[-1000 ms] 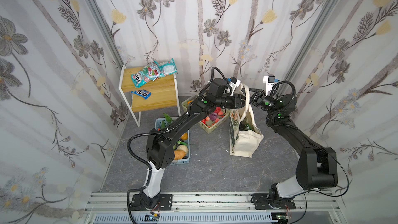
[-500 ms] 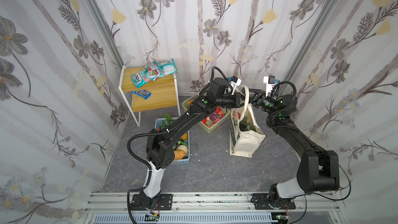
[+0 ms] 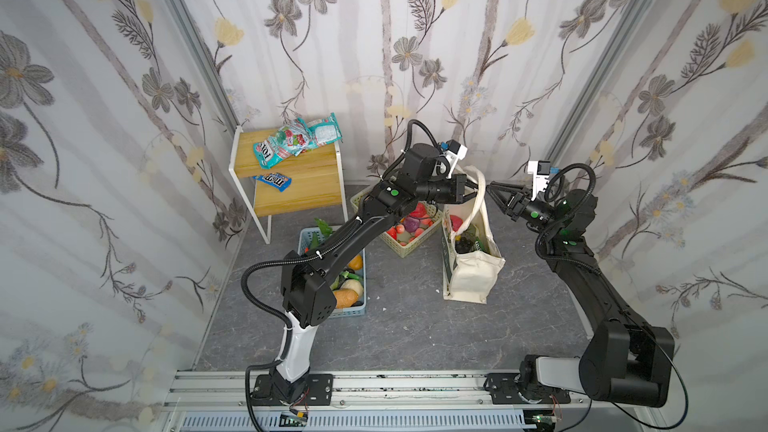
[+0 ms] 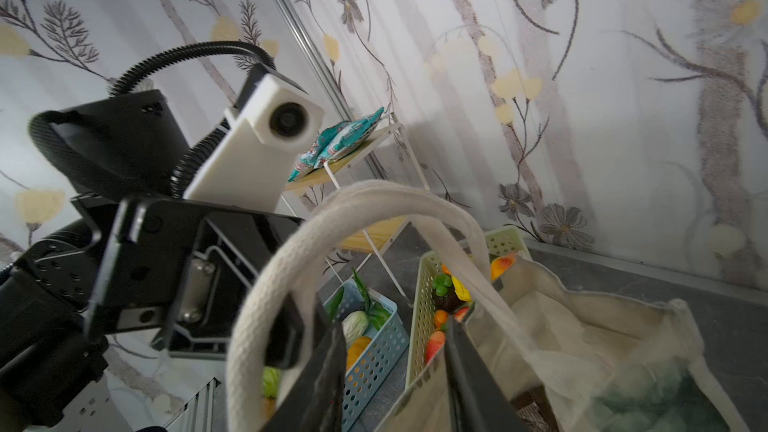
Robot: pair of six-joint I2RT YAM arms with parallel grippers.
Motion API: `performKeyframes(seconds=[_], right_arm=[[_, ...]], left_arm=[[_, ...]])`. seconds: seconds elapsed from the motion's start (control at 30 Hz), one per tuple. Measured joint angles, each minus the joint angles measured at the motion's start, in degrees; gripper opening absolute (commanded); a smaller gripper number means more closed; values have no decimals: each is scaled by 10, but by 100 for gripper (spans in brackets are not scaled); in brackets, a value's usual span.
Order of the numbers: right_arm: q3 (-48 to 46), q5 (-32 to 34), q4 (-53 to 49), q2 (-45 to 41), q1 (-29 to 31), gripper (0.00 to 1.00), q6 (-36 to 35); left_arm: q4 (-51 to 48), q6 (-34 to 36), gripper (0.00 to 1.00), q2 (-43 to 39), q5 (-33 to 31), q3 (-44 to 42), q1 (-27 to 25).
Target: Place the food into the grocery bag and tie it
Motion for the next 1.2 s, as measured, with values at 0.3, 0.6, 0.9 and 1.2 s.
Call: performKeyframes(seconds=[0.3, 0.6, 0.9, 1.2], right_arm=[[34, -47, -206, 24, 5, 41, -229], [62, -114, -375, 49, 42, 53, -465], [52, -127, -426, 36, 57, 61, -575], [-15, -115, -221, 12, 95, 67, -420]], left_arm=[[-53, 35, 4, 2, 5, 21, -2], [-94, 45, 2, 26, 19, 76, -2], [-116, 46, 0, 35, 32, 87, -1], [-89, 15, 0, 31, 36, 53, 1]])
